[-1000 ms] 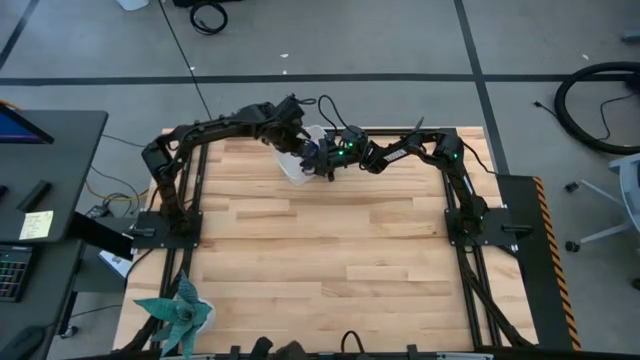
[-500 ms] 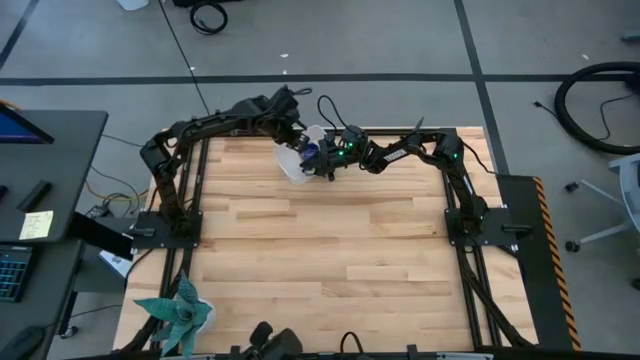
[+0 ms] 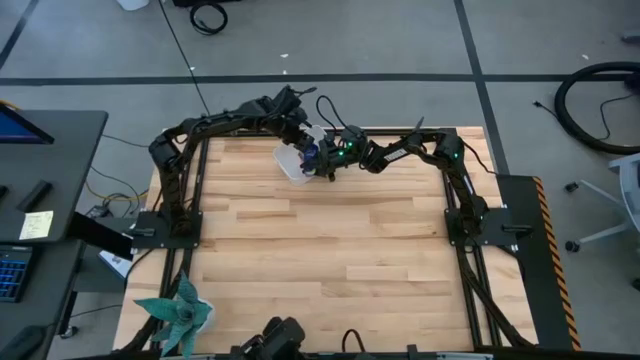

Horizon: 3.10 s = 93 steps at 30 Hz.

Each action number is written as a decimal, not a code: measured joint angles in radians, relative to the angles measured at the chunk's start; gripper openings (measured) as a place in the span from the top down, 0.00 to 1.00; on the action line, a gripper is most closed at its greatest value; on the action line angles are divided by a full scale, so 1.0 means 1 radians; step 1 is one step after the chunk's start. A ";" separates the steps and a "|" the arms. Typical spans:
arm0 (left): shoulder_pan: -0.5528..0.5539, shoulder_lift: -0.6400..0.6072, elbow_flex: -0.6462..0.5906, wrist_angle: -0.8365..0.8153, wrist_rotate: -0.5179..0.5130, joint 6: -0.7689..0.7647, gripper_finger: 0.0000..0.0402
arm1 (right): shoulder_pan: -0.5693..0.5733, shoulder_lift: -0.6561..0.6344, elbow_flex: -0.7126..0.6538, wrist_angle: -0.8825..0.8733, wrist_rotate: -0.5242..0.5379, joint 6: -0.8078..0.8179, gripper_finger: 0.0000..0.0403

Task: Nest measuring cups in basket
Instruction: Put the stacked measuring cups into the white bin

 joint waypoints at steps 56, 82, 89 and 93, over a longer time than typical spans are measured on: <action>-0.011 0.099 -0.002 -0.050 0.128 0.108 0.71 | -0.009 0.005 -0.003 -0.005 -0.048 -0.017 0.57; -0.030 0.099 -0.001 -0.026 0.166 0.056 0.71 | -0.011 0.000 -0.001 -0.057 0.004 0.026 0.69; -0.030 0.098 0.000 -0.017 0.167 0.056 0.71 | -0.011 0.000 0.000 -0.050 0.003 0.025 0.83; -0.030 0.098 0.000 -0.019 0.169 0.053 0.71 | -0.012 0.001 -0.001 -0.034 -0.019 0.030 0.83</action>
